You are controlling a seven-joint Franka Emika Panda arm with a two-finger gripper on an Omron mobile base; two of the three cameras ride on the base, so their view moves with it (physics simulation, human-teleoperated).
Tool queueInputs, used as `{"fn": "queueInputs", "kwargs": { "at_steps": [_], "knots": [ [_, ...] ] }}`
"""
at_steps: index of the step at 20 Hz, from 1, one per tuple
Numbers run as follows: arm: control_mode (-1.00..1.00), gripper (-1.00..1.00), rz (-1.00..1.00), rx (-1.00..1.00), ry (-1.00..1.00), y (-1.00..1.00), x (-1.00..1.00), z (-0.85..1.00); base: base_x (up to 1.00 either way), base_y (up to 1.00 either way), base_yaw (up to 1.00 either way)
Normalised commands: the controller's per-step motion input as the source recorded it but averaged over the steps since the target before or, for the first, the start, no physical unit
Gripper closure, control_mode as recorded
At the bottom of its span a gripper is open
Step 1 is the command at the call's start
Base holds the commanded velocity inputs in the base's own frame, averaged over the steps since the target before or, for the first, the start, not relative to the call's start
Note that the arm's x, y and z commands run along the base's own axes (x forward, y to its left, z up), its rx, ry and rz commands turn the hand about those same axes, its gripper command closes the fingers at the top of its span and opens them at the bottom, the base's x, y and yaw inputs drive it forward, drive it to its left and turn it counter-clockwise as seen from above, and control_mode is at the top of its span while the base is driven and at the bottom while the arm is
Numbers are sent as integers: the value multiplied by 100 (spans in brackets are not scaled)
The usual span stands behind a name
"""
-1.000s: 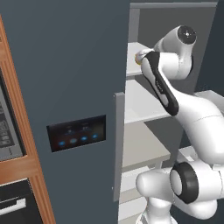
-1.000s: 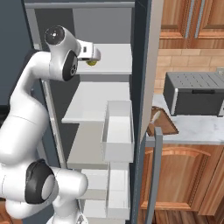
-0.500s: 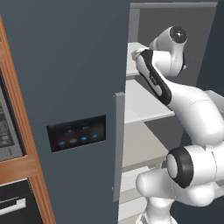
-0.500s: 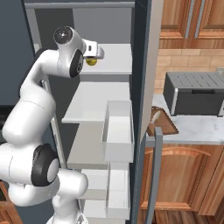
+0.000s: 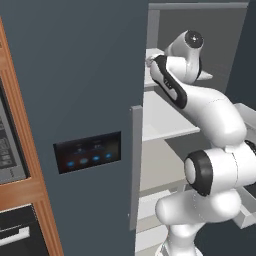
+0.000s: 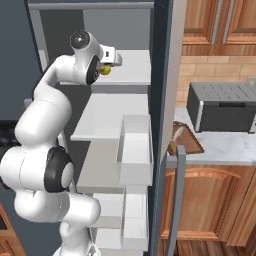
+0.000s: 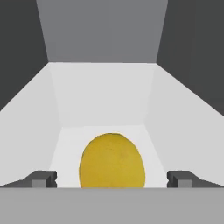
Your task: Retrieve a lemon from the fridge and place it on the cutting board with the fish.
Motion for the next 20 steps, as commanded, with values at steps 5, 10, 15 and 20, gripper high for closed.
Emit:
{"fn": "queueInputs", "kwargs": {
  "at_steps": [5, 10, 15, 20],
  "knots": [
    [-100, -100, 0, 0, 9, 4, 36, -8, 0, 0, 0],
    [-100, -100, 0, 0, 5, 3, 29, -18, 0, 0, 0],
    [-100, -100, 0, 0, 6, 0, 13, -24, 0, 0, 0],
    [-100, -100, 0, 0, 6, 0, 0, -24, 0, 0, 0]
  ]
}}
